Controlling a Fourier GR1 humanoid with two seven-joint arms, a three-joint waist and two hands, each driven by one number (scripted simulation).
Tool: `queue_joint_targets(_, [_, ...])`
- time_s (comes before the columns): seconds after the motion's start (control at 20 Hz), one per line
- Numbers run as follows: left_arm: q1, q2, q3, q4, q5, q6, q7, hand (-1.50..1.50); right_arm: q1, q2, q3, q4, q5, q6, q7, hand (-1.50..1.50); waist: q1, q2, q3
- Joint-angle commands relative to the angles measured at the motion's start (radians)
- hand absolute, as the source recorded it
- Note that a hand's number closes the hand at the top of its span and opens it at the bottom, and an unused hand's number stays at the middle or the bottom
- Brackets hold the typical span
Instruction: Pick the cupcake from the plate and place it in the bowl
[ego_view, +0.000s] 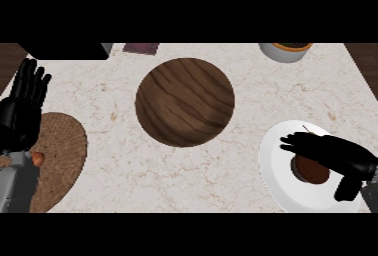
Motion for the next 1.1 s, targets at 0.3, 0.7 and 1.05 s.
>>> queue_joint_targets(0.3, [-0.016,-0.005,0.000,-0.015,-0.031,0.013,0.034,0.00,-0.055,0.078,-0.038,0.228,0.057,-0.207,-0.151,1.50,0.001,0.002,0.001])
queue_joint_targets(0.7, [0.024,0.031,0.062,-0.041,0.036,-0.053,0.044,0.00,-0.006,0.106,-0.105,0.139,0.062,-0.179,0.011,1.50,-0.011,-0.003,-0.001])
queue_joint_targets(1.05, [0.059,0.032,0.091,-0.064,0.015,0.002,0.052,0.00,0.147,0.075,-0.448,0.244,0.005,-0.190,0.492,1.50,-0.098,-0.018,-0.005])
